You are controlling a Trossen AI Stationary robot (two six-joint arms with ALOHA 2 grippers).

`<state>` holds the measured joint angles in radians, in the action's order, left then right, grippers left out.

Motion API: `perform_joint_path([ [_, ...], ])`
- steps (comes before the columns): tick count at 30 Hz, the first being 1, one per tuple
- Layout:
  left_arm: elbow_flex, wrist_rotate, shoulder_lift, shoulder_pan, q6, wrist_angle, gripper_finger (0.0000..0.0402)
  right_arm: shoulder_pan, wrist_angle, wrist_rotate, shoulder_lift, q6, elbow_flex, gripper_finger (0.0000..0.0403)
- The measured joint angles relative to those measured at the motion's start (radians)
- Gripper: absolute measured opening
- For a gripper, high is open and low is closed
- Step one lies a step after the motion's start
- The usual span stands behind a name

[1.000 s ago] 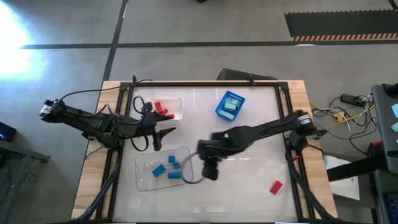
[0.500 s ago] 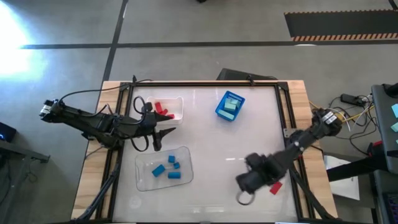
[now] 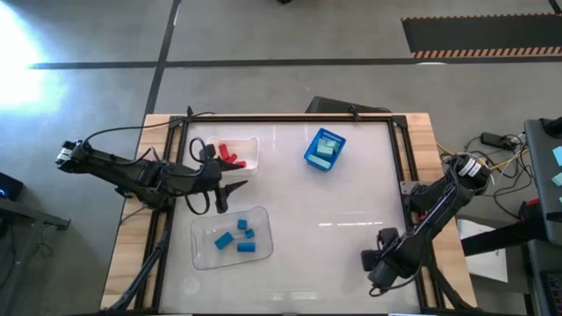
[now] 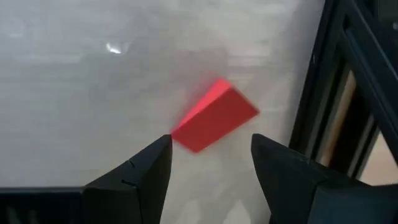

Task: Sort & place blocks by color
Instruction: Put the red block into the white bin

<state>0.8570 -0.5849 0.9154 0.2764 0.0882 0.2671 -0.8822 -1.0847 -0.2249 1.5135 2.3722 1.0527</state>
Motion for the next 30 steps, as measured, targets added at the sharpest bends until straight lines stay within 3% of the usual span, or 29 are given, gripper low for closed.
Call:
perform_joint_path([
  [16,0.0,-0.002,0.0,0.0,0.003,0.013,0.0195,-0.041,0.129,-0.034,0.05,-0.002,-0.116,0.021],
  [27,0.0,-0.02,0.0,0.0,0.004,0.012,0.0195,-0.05,0.091,0.044,0.101,-0.069,-0.098,0.021],
  [30,0.0,-0.026,0.0,0.0,0.003,0.011,0.0195,-0.052,0.069,0.179,0.108,-0.131,-0.081,0.021],
])
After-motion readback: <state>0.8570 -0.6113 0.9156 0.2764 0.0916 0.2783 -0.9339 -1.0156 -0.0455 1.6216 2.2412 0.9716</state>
